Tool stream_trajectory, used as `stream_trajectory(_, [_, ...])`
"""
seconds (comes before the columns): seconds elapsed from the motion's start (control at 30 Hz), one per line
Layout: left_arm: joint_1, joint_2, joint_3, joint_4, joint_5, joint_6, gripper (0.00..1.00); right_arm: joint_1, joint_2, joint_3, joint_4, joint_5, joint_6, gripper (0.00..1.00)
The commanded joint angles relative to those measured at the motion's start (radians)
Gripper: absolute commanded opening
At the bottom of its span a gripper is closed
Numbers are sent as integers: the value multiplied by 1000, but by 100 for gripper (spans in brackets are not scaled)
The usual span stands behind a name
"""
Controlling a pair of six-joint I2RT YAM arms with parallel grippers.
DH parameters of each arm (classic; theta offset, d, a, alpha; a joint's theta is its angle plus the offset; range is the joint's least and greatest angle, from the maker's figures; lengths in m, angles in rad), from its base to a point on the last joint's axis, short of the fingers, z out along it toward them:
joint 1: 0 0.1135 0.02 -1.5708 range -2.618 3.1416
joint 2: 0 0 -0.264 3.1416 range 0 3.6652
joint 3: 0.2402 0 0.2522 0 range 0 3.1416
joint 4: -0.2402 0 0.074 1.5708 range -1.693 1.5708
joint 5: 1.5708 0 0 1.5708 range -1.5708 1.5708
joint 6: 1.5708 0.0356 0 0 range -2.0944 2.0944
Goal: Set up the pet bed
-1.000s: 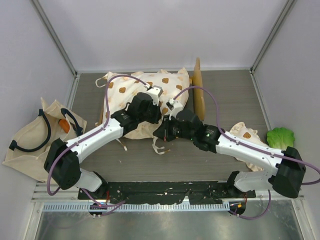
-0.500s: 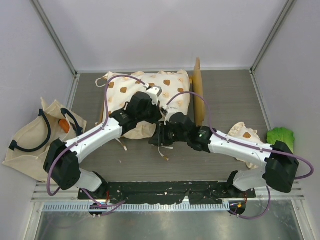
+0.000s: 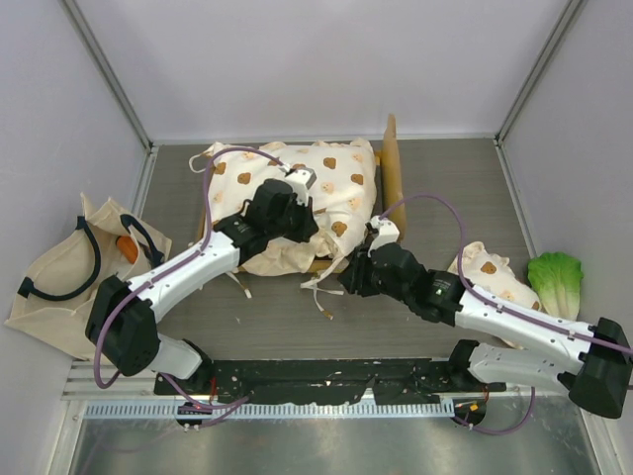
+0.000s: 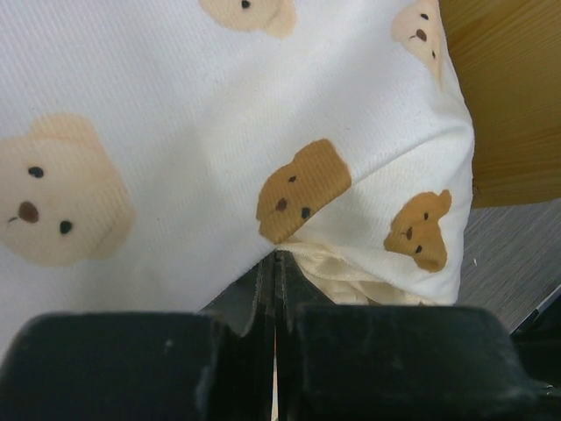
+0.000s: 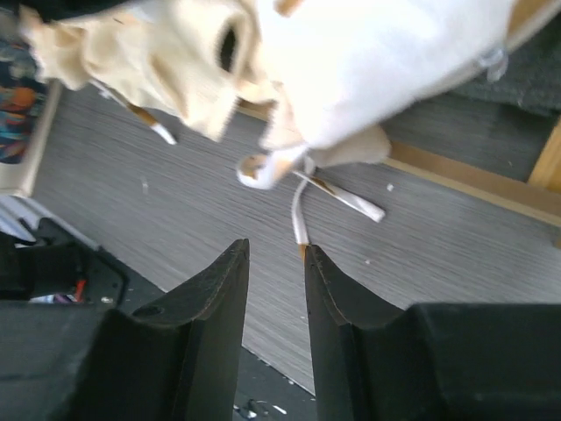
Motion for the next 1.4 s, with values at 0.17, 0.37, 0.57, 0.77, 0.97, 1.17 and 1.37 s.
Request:
stream_trajectory(0.17, [37,-46,5,27,-22,-16,0,2,93,-99,202,66,20,35])
stream_trajectory(0.37, [43,-51,6,29,-19,-22,0,2,182,-119,415,97,-48,38])
stream_trajectory(0.57, [49,-49,11,37,-16,-28,0,2,269,-127,551,123,-86,41])
stream_trajectory(0.77, [56,-54,12,38,-7,-32,0,2,279,-179,700,176,-118,40])
stream_trajectory(0.97, [64,-51,8,44,3,-36,0,2,311,-200,812,166,-204,41])
stream_trajectory(1.17, [66,-48,5,53,18,-45,0,2,378,-179,852,189,-246,40])
stream_trajectory(1.37, [66,-54,0,49,21,-44,0,2,420,-162,875,203,-272,18])
